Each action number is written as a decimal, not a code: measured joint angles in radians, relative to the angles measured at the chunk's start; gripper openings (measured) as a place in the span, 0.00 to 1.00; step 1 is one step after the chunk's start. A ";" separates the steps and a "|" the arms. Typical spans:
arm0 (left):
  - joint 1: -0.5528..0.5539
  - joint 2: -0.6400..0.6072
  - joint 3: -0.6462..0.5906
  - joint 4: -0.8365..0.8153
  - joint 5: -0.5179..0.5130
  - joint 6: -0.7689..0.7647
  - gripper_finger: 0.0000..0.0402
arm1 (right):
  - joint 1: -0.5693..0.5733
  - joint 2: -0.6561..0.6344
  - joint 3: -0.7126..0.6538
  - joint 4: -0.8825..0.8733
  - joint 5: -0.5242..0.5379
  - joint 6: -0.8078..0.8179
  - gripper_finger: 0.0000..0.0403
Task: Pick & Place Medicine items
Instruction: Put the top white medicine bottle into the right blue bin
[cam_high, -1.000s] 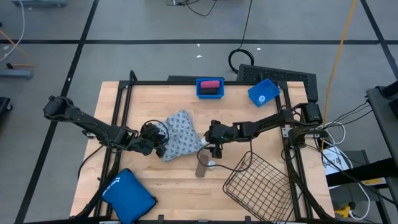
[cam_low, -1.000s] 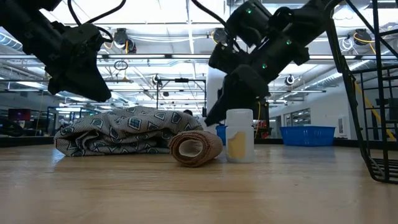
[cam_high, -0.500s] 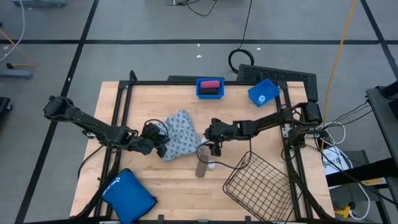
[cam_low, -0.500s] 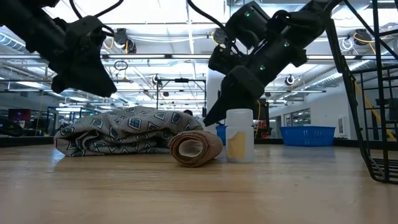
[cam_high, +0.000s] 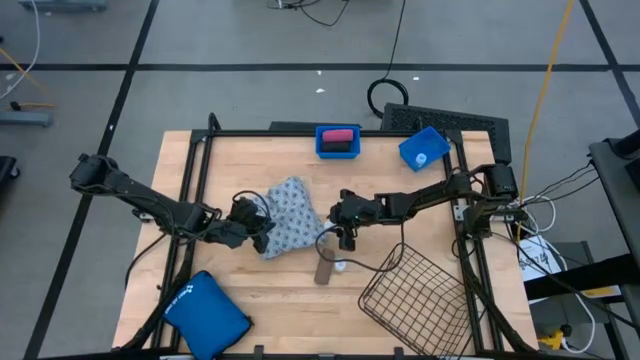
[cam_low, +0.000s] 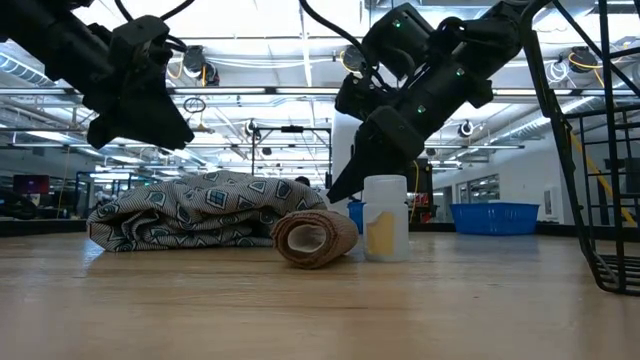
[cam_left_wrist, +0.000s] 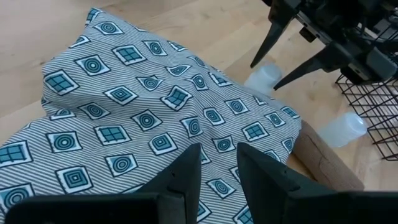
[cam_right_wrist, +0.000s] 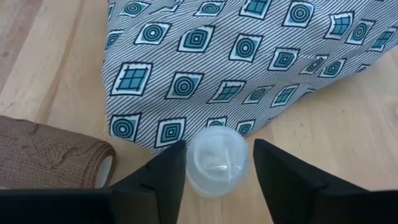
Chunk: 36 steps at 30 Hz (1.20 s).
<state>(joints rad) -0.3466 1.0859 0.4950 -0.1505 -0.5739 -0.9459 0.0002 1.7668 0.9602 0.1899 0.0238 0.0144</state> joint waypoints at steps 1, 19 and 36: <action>0.000 0.000 0.000 0.000 0.000 0.000 0.28 | 0.000 0.000 0.000 0.000 0.000 0.000 0.41; 0.000 0.000 0.000 -0.001 0.000 0.000 0.28 | -0.064 -0.331 -0.001 -0.248 0.140 0.000 0.35; 0.000 0.000 0.000 -0.001 0.000 0.000 0.28 | -0.674 -0.709 -0.001 -0.344 0.158 0.022 0.33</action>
<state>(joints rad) -0.3462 1.0859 0.4950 -0.1517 -0.5739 -0.9460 -0.6743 1.0578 0.9596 -0.1539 0.1818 0.0362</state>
